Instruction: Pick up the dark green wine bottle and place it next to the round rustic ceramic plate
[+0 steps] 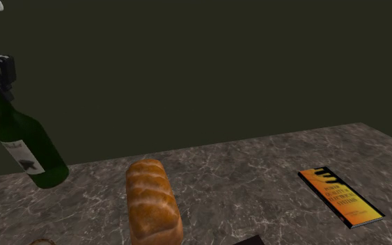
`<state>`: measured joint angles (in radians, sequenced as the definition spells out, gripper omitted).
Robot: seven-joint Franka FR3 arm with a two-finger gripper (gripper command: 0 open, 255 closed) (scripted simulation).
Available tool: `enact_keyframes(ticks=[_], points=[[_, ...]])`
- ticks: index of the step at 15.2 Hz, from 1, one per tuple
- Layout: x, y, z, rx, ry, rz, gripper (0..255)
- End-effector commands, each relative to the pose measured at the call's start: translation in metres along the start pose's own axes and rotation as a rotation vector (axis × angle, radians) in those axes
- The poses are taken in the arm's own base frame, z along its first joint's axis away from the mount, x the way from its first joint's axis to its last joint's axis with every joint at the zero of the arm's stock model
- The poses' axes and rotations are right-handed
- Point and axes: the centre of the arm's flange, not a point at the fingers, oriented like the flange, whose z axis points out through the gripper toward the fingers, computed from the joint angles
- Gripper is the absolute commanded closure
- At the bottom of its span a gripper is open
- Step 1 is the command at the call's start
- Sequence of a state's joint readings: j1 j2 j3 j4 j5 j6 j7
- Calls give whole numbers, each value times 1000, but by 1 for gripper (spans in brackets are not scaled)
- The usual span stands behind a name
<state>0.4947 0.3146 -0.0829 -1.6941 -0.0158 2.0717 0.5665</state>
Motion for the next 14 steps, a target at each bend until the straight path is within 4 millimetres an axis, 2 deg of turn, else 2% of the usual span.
enact_keyframes(ticks=[1, 12, 14], points=[[-2, -1, 10, 1, 1, 1, 255], [-6, -1, 68, 1, 1, 1, 255], [-6, -1, 72, 1, 1, 1, 255]])
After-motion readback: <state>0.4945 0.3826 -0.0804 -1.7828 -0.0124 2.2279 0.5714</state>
